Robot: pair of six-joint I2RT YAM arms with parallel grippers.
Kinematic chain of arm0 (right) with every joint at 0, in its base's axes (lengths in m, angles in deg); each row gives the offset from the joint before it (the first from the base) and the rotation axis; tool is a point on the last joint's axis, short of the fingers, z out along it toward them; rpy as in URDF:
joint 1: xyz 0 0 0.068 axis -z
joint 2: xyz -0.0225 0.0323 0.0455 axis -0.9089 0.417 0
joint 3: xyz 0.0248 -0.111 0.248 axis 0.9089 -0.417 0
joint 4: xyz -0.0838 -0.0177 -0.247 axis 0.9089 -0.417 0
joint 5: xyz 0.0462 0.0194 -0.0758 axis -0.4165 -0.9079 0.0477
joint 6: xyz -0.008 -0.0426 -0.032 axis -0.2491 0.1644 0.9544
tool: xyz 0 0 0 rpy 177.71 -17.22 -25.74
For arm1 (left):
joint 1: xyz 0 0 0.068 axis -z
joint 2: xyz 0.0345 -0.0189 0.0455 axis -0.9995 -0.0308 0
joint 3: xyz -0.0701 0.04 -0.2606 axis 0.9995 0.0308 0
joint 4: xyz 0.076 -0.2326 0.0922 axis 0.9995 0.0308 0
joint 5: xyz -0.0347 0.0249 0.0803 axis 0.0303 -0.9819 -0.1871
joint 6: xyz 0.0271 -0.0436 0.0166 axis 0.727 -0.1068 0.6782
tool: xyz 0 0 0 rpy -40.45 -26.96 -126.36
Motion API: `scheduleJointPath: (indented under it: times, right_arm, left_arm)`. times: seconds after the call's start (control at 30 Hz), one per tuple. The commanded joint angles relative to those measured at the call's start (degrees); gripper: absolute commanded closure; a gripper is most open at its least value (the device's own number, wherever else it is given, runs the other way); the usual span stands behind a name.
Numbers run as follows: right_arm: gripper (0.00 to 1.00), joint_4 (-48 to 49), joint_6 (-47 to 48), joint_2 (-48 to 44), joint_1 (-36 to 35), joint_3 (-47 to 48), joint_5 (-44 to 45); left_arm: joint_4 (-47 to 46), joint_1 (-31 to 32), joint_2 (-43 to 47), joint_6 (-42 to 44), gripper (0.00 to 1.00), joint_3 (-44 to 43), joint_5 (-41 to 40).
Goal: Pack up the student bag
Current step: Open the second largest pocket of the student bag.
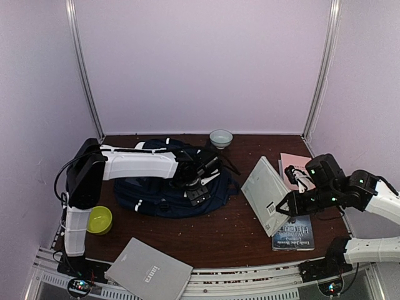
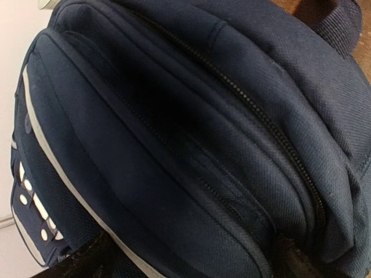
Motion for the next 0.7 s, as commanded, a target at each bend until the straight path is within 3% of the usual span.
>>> scheduleJointPath:
  times: [0.0,0.1,0.17,0.2,0.5,0.67]
  right_arm:
    - [1.0,7.94,0.02,-1.78,0.16,0.64,-0.75]
    - [1.0,8.3,-0.13,-1.42,0.11,0.17,-1.01]
    - [1.0,8.4,0.08,-0.83,0.09,0.34,-1.32]
    - [1.0,8.26,0.18,-0.64,0.09,0.47,-1.33]
    - [1.0,7.33,0.73,-1.09,0.07,1.14,-1.68]
    - [1.0,8.73,1.04,0.96,-0.48,0.83,-4.95]
  left_arm:
    - [3.06,-0.72,-1.63,1.21,0.18,-1.26,-8.93]
    - [2.05,-0.72,-1.34,2.1,0.6,0.12,-4.73]
    - [0.54,-0.72,-0.67,3.41,0.94,1.62,0.22]
    - [-0.25,-0.72,0.06,3.49,1.0,2.67,1.37]
    - [-9.33,-0.72,19.35,3.14,1.0,12.75,-2.87]
    - [-9.25,-0.68,25.85,4.1,1.0,14.28,-4.54]
